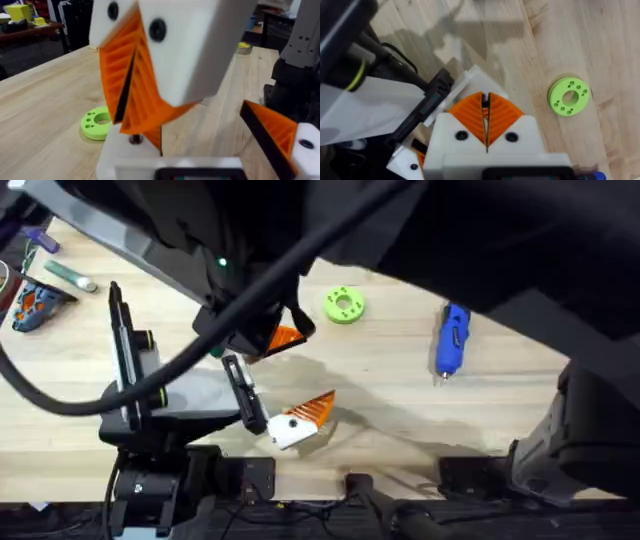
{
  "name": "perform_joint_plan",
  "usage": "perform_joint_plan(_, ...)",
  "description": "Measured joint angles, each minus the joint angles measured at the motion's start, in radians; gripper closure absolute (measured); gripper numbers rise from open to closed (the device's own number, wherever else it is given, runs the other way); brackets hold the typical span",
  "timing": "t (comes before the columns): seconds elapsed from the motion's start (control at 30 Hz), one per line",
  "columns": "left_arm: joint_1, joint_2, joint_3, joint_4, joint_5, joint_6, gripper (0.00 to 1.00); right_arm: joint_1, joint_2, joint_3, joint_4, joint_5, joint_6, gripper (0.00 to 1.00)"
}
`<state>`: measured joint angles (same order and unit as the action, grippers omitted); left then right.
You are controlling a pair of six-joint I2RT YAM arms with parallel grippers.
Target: Pick up the gripper from the table and insert it into the empty holder that is missing its gripper. Then pick up a screw, insert it into the mounting hole, and use the screwdriver to tighten it. Finally, clean up the table by picking up the vegetable and placing it into the bucket.
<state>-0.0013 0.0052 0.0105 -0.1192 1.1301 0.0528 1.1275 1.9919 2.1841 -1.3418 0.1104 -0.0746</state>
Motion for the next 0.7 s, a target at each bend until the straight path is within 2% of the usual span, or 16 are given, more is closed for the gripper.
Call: perform_joint_plan(0.7,0.0,0.0,0.0,-0.001,0.003,-0.001,0.015,0.0,0.029,0.0,-0.005,-0.026,0.0,0.995)
